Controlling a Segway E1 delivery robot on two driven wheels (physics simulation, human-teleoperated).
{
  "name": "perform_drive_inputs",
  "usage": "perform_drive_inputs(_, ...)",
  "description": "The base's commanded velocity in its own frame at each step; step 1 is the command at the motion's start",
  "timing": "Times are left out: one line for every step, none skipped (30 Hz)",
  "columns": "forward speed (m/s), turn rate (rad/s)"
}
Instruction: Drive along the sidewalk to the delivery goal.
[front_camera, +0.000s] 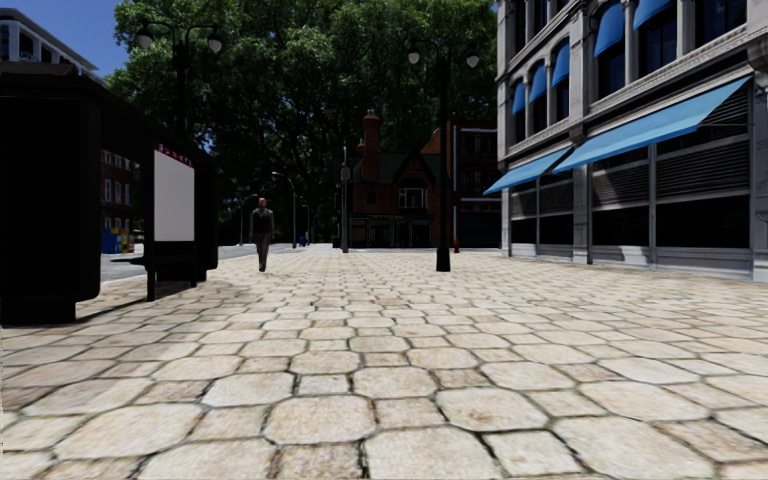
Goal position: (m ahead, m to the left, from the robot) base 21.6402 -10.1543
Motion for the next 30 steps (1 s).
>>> perform_drive_inputs(2.0, 0.0)
perform_drive_inputs(2.0, 0.0)
perform_drive_inputs(2.0, 0.0)
perform_drive_inputs(2.0, 0.0)
perform_drive_inputs(2.0, 0.0)
perform_drive_inputs(2.0, 0.0)
perform_drive_inputs(2.0, 0.0)
perform_drive_inputs(2.0, 0.0)
perform_drive_inputs(2.0, 0.0)
perform_drive_inputs(2.0, 0.0)
perform_drive_inputs(2.0, 0.0)
perform_drive_inputs(2.0, 0.0)
perform_drive_inputs(2.0, 0.0)
perform_drive_inputs(2.0, 0.0)
perform_drive_inputs(2.0, 0.0)
perform_drive_inputs(2.0, 0.0)
perform_drive_inputs(2.0, 0.0)
perform_drive_inputs(2.0, 0.0)
perform_drive_inputs(2.0, 0.0)
perform_drive_inputs(2.0, 0.0)
perform_drive_inputs(2.0, 0.0)
perform_drive_inputs(2.0, 0.0)
perform_drive_inputs(2.0, 0.0)
perform_drive_inputs(2.0, 0.0)
perform_drive_inputs(2.0, 0.0)
perform_drive_inputs(2.0, 0.0)
perform_drive_inputs(2.0, 0.0)
perform_drive_inputs(2.0, 0.0)
perform_drive_inputs(2.0, 0.0)
perform_drive_inputs(2.0, 0.0)
